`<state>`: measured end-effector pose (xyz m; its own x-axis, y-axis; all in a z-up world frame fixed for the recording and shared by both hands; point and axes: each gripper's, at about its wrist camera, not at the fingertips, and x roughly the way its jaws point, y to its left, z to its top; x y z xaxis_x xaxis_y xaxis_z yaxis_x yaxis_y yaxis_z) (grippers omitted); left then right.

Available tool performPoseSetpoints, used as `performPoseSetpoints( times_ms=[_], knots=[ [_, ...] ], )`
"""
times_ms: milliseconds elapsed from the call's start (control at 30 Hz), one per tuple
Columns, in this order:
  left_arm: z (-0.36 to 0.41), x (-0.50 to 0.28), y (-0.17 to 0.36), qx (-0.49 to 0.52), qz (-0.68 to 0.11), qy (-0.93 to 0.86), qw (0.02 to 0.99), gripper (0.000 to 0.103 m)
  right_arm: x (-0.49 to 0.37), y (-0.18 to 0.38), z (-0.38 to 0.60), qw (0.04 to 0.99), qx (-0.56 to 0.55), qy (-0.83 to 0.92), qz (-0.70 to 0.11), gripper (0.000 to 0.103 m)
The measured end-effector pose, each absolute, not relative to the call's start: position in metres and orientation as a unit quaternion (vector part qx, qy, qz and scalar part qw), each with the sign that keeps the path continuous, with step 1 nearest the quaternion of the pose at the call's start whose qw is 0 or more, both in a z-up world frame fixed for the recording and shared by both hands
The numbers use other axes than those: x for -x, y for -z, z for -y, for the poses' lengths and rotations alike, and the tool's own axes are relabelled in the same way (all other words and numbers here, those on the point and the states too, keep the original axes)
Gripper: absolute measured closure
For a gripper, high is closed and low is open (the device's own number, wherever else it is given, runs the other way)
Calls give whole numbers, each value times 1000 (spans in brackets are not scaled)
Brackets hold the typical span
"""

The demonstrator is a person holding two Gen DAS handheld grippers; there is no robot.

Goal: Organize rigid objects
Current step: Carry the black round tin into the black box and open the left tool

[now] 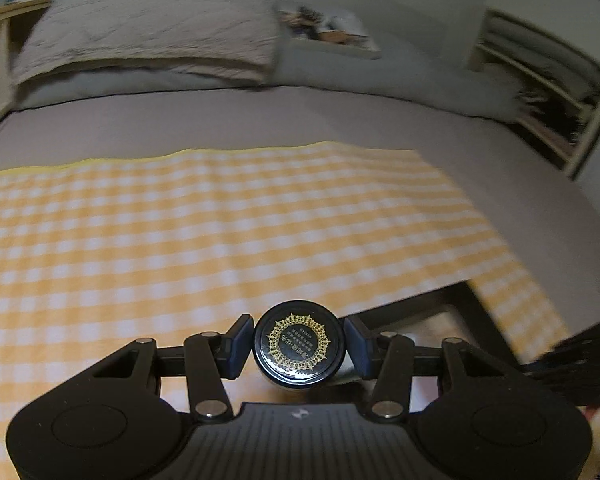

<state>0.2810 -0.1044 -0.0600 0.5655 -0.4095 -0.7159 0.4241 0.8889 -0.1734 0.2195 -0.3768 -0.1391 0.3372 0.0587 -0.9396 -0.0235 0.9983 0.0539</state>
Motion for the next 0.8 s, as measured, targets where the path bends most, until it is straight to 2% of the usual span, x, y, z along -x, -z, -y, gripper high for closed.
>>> performPoseSetpoints(
  times_ms=[233,700,767,800],
  knots=[
    [155,-263,54,2,-403,296,866,53,-210,136,384,819,-16,-38,-573,95],
    [239,-274,96,-25,-442,322,837,52,-206,133,381,820,-19,-40,-571,96],
    [242,-276,100,-22,-445,318,837,48,-206,133,382,820,-20,-41,-571,96],
    [243,-277,103,-20,-449,312,837,38,-205,133,383,820,-21,-41,-571,96]
  ],
)
